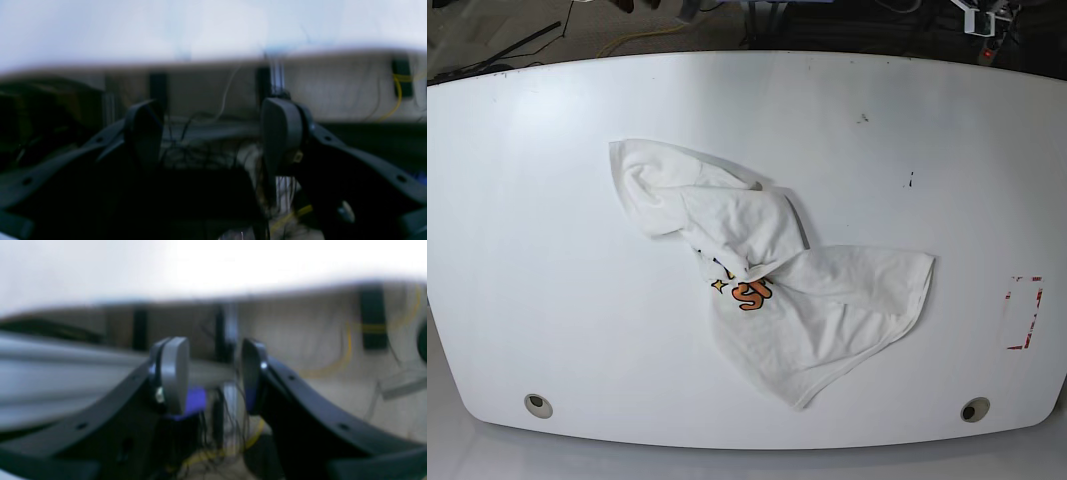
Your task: Fold the T-shirt properly
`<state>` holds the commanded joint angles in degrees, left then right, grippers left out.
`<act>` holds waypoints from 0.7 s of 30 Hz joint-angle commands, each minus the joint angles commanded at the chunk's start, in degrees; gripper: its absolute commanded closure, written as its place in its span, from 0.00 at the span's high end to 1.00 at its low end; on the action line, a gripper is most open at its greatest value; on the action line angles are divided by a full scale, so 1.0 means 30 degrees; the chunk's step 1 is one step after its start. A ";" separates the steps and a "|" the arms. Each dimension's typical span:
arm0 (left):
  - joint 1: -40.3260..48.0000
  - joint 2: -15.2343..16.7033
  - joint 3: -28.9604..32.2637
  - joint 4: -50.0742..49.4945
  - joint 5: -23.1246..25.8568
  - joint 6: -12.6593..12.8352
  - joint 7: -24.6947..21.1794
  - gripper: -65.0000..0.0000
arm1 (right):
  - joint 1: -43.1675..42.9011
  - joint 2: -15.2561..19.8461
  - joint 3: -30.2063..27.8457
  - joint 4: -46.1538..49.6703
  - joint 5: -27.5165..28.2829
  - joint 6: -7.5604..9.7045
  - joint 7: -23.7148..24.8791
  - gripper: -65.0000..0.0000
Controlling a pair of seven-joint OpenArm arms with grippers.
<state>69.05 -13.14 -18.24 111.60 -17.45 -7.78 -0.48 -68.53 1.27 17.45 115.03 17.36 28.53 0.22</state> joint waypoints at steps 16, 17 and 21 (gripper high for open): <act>-0.2696 0.0176 -0.1641 0.0234 -0.0029 0.0000 0.0029 0.82 | 0.8557 0.0293 -0.0029 0.0352 -0.0147 0.0029 -0.5245 0.45; -0.2725 0.0205 -0.1641 0.0234 -0.0029 0.0000 0.0029 0.82 | 0.9319 0.0615 -0.0029 0.0352 -0.0088 0.0029 -0.6037 0.51; -0.2755 0.0733 -0.1670 0.0234 0.0029 0.0000 0.0029 0.82 | 1.2044 0.1231 0.0000 0.0293 -0.0029 0.0029 -0.8674 0.70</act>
<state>60.79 -10.95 -23.25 112.31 -17.36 -7.78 -0.40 -32.40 4.97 17.45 115.91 17.27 28.62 -25.80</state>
